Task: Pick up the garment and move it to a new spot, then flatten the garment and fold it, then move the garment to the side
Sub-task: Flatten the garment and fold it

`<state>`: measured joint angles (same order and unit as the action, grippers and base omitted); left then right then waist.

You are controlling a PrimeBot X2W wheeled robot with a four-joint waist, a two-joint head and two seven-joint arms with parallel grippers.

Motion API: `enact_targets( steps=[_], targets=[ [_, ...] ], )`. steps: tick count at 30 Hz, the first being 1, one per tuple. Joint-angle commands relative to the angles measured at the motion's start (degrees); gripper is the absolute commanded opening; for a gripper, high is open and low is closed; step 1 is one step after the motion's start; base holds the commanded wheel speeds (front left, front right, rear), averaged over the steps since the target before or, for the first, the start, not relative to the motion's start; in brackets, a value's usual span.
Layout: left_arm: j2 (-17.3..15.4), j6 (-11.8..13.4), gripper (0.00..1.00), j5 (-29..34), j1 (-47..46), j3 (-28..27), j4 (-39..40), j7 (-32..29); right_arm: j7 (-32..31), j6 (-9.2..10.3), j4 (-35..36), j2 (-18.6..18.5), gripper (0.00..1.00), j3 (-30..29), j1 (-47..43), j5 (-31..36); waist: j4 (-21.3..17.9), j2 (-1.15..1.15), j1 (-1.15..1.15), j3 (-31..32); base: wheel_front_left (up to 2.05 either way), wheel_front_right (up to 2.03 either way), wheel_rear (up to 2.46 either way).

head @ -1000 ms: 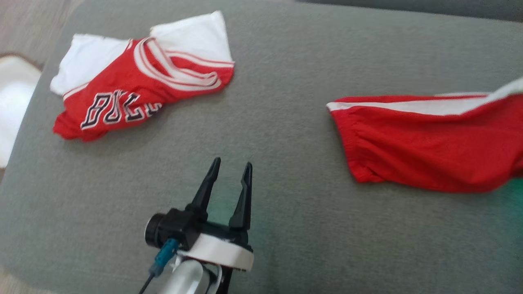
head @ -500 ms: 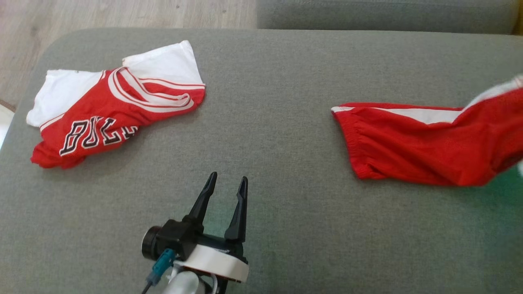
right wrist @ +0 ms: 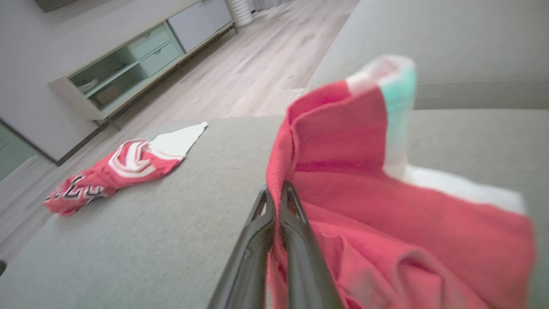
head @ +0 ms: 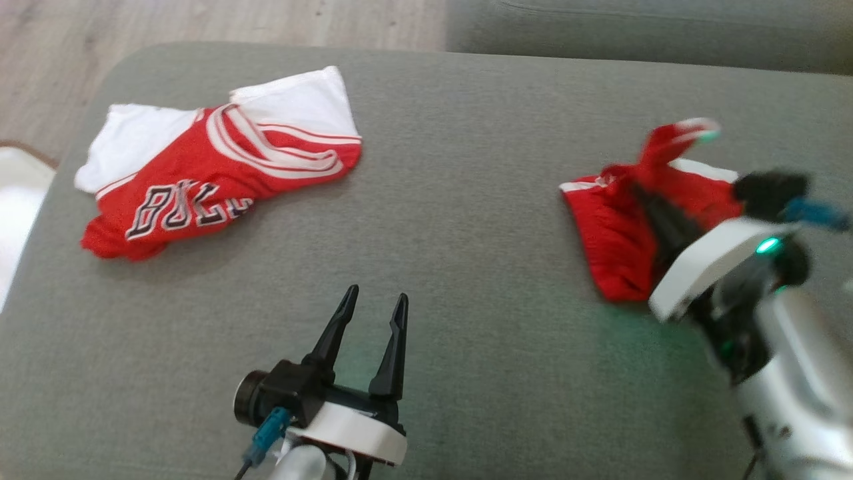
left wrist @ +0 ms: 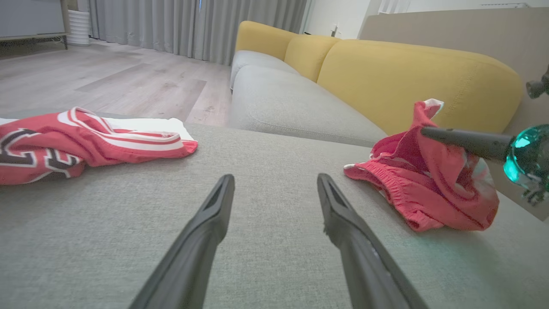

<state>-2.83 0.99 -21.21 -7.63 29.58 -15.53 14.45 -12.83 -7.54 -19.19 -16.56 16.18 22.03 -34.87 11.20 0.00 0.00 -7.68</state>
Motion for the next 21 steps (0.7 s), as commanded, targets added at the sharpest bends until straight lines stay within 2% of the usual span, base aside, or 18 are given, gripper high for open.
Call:
enact_targets(
  steps=[1, 8, 16, 21],
  targets=[
    [-0.1, -0.1, 1.00, -0.3, -0.8, -1.6, 1.6, 0.5, 0.8, 0.05, 2.2, 0.3, 1.00, 1.1, -1.2, -0.2, 1.2, 0.00, 0.00, 0.2, 0.00, 0.00, 0.00],
    [-0.1, 1.0, 1.00, -1.0, 1.3, -2.5, 2.4, 0.5, 5.7, 0.05, 6.7, 1.5, 1.00, 0.4, -10.1, -1.0, 2.5, 0.00, 0.00, 2.9, 0.00, 0.00, 0.00],
    [-0.2, 1.5, 1.00, -0.1, 5.5, -5.4, 5.4, 0.5, 12.7, 0.05, 12.4, 2.5, 1.00, -4.7, -20.6, 0.1, 0.9, 0.00, 0.00, 5.9, 0.00, 0.00, 0.00],
    [-0.6, 1.6, 1.00, 1.3, 8.7, -6.9, 7.7, 0.5, 15.3, 0.05, 11.7, 1.6, 1.00, -7.8, -22.6, 1.1, -0.3, 0.00, 0.00, 7.7, 0.00, 0.00, 0.00]
  ],
)
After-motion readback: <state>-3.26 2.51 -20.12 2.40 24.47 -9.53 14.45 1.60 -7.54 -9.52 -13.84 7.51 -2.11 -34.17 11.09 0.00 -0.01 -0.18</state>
